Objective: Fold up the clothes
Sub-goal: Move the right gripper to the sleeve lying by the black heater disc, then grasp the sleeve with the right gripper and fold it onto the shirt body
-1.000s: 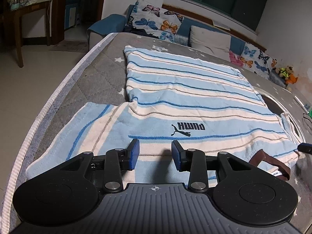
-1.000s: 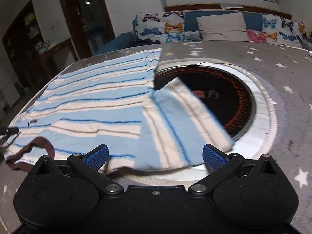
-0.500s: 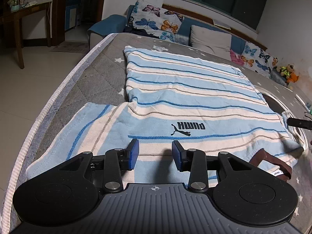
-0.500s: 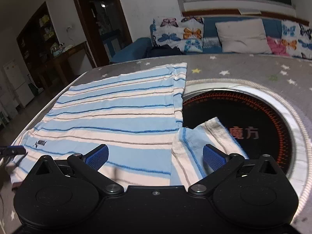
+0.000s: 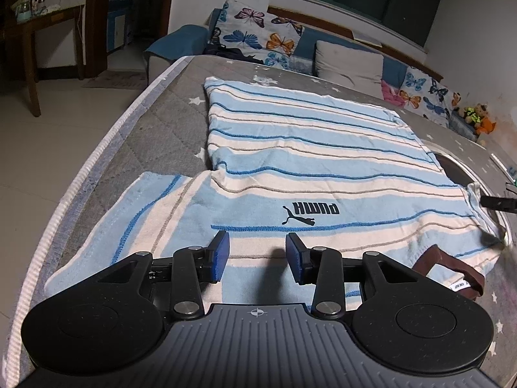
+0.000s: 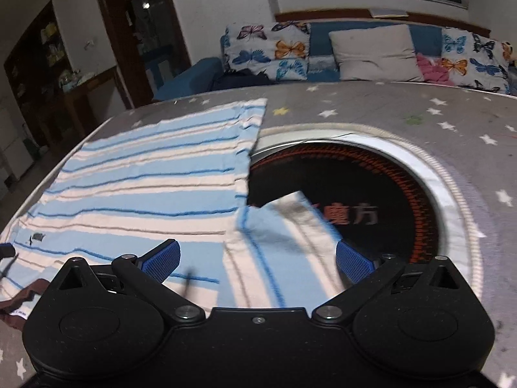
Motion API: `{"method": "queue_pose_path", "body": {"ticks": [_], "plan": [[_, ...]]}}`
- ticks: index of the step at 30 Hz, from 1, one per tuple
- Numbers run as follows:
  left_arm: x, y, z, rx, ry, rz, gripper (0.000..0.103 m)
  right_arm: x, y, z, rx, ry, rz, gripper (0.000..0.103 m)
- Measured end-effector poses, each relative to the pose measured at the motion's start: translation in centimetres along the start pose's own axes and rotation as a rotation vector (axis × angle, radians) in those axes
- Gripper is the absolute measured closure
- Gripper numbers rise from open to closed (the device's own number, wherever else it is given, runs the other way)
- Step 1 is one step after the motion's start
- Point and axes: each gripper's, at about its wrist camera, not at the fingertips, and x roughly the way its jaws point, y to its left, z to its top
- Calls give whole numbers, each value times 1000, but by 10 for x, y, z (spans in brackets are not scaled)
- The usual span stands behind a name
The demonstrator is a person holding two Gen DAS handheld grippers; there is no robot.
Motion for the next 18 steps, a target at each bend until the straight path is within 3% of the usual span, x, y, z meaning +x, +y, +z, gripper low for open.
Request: {"method": "queue_pose_path", "body": {"ticks": [4,16,18], "plan": [[-14,-2,-3,21,-35,21,63,-13,-15,-7,20,-2,-55,1],[-59,32,-11,-86,-114,156,58,-20,-28,-29,38,31,-115,22],[-63,38,-11,-104,-122,177,56,-23,-27,-33,34,25,-120,30]]}}
